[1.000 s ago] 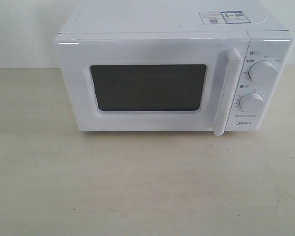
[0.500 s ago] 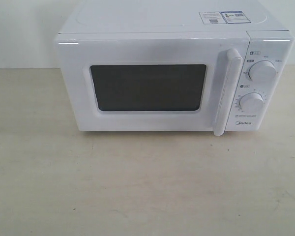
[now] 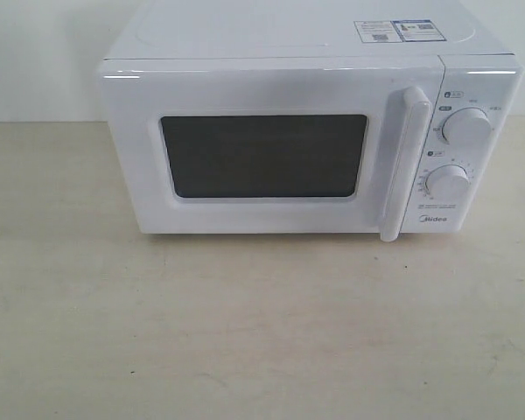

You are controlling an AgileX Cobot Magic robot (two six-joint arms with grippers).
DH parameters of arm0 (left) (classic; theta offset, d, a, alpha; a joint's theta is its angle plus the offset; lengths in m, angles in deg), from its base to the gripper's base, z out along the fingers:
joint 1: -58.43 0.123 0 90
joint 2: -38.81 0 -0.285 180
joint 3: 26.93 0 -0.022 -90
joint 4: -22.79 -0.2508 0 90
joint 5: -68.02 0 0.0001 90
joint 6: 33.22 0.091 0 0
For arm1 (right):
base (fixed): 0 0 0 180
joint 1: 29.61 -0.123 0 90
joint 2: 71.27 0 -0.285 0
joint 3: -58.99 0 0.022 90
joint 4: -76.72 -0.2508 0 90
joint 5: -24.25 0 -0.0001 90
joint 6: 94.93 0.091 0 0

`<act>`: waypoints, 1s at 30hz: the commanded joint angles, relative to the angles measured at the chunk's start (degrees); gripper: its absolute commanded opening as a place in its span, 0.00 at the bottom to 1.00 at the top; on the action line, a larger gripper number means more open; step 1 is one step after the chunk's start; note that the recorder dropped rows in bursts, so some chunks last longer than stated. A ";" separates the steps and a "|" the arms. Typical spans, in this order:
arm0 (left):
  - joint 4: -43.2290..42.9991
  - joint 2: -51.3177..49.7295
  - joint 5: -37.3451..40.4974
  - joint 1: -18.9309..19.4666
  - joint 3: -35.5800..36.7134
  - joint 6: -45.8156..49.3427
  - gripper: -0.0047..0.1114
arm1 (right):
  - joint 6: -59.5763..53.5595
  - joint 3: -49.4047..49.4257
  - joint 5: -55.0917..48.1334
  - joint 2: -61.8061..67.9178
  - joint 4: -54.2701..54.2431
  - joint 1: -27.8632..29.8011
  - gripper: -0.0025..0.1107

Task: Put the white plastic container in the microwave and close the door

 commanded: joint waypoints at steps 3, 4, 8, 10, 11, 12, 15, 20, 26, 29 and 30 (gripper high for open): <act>0.38 0.20 -0.09 -0.14 0.21 -0.44 0.08 | 11.06 -0.07 0.23 0.66 11.28 0.42 0.02; 0.38 0.20 -0.09 -0.14 0.21 -0.44 0.08 | 14.03 -0.07 0.23 0.66 14.05 0.42 0.02; 0.38 0.20 -0.09 -0.14 0.21 -0.44 0.08 | 27.66 -0.07 -1.82 0.66 29.89 0.42 0.02; 0.38 0.20 -0.09 -0.14 0.21 -0.44 0.08 | 33.66 -0.07 -3.51 0.66 34.80 0.42 0.02; 0.38 0.20 -0.09 -0.14 0.21 -0.44 0.08 | 36.57 -0.07 -4.19 0.66 36.72 0.42 0.02; 0.38 0.20 -0.09 -0.14 0.21 -0.44 0.08 | 39.03 -0.07 -5.02 0.77 38.28 0.42 0.02; 0.38 0.20 -0.09 -0.14 0.21 -0.44 0.08 | 40.69 -0.07 -7.75 0.77 40.65 0.42 0.02; 0.38 0.20 -0.09 -0.14 0.21 -0.44 0.08 | 41.28 6.70 -6.55 0.77 43.86 0.42 0.02; 0.38 0.20 -0.09 -0.14 0.21 -0.44 0.08 | 43.25 15.06 -6.07 0.77 40.51 0.42 0.02; 0.38 0.20 -0.09 -0.14 0.21 -0.44 0.08 | 42.17 18.17 -5.75 0.77 40.51 0.42 0.02; 0.38 0.20 -0.09 -0.14 0.21 -0.44 0.08 | 40.84 19.84 -5.58 0.77 40.51 0.42 0.02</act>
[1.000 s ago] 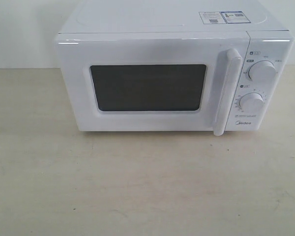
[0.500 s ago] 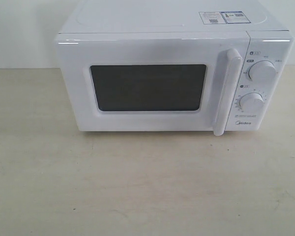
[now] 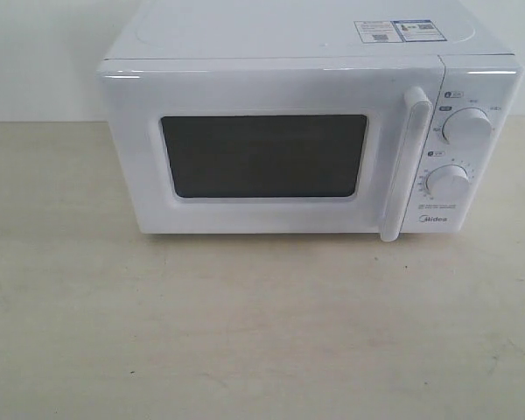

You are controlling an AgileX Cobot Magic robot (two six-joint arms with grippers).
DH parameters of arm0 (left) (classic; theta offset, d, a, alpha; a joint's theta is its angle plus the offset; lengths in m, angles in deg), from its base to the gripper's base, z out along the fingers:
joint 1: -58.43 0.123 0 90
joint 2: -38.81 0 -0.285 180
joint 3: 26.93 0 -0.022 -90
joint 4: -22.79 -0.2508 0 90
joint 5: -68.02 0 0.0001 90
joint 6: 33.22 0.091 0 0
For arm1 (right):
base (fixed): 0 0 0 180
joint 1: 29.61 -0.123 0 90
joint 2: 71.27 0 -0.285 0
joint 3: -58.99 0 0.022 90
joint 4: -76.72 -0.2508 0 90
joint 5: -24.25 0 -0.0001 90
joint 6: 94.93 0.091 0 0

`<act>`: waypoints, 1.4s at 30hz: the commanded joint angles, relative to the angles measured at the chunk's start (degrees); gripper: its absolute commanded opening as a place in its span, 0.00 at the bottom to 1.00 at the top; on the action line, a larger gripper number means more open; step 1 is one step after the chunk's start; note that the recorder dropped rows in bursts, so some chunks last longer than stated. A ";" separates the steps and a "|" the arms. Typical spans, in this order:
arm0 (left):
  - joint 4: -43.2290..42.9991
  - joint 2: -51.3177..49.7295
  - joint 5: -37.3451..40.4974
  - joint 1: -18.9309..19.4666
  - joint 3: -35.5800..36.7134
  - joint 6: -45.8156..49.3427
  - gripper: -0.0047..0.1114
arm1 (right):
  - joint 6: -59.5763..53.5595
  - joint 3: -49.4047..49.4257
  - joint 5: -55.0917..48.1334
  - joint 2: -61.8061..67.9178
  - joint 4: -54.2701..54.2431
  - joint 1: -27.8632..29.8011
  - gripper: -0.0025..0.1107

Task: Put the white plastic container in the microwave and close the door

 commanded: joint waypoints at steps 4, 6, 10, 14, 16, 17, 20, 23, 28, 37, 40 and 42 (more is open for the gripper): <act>0.38 0.20 -0.09 -0.14 0.21 -0.44 0.08 | -3.01 8.01 0.08 -0.35 0.03 0.21 0.02; 0.38 0.20 -0.09 -0.14 0.21 -0.44 0.08 | -3.12 10.40 0.08 -2.26 0.03 0.21 0.02; 0.38 0.20 -0.09 -0.14 0.21 -0.44 0.08 | -3.12 12.10 -1.44 -7.67 0.03 0.21 0.02; 0.38 0.20 -0.09 -0.14 0.21 -0.44 0.08 | -5.60 12.10 -6.41 -11.44 0.25 0.21 0.02; 0.38 0.20 -0.09 -0.14 0.21 -0.44 0.08 | -5.86 12.10 -9.04 -11.83 0.42 0.21 0.02; 0.38 0.20 -0.09 -0.14 0.21 -0.44 0.08 | -5.86 12.10 -10.52 -11.83 0.68 0.21 0.02; 0.38 0.20 -0.09 -0.14 0.21 -0.44 0.08 | -5.86 12.10 -11.53 -11.83 0.71 0.97 0.02; 0.38 0.20 -0.09 -0.14 0.21 -0.44 0.08 | -6.11 12.10 -11.45 -11.83 0.71 2.64 0.02; 0.38 0.20 -0.09 -0.14 0.21 -0.44 0.08 | -6.35 12.10 -11.45 -11.83 0.71 3.39 0.02; 0.38 0.20 -0.09 -0.14 0.21 -0.44 0.08 | -6.34 12.10 -11.45 -11.83 0.71 3.39 0.02; 0.38 0.20 -0.09 -0.14 0.21 -0.44 0.08 | -6.34 12.10 -11.45 -11.83 0.71 3.39 0.02; 0.38 0.20 -0.09 -0.14 0.21 -0.44 0.08 | -6.34 12.10 -11.45 -11.83 0.71 3.39 0.02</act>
